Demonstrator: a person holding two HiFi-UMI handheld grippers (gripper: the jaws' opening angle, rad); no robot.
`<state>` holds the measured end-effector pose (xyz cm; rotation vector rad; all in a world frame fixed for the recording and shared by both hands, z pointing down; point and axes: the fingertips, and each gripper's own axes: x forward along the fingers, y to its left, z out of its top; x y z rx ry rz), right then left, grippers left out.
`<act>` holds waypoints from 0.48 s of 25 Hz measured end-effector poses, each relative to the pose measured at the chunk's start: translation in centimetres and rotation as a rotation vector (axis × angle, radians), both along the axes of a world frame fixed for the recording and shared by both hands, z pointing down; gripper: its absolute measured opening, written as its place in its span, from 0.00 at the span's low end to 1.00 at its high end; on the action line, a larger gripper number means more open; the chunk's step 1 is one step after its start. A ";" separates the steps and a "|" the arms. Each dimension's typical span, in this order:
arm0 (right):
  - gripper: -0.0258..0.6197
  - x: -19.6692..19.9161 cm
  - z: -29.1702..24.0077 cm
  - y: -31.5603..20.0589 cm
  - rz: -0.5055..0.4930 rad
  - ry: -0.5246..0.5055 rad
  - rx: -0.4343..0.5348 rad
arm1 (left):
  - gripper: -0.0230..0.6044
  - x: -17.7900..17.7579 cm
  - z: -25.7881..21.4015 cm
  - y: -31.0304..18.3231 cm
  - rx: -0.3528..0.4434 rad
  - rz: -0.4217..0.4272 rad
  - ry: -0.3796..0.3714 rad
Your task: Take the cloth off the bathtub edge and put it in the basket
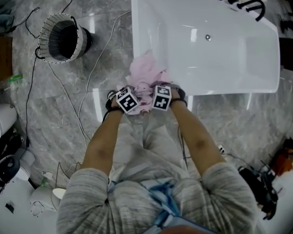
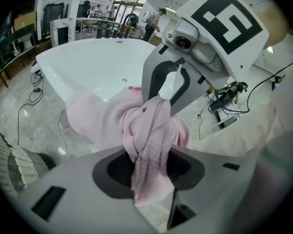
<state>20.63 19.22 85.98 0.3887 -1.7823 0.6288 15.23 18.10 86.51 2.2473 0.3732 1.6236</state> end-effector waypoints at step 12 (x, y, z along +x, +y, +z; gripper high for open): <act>0.20 -0.8 -7.6 0.6 0.068 0.005 0.028 | 0.30 -0.3 -7.5 -0.1 0.028 0.011 0.064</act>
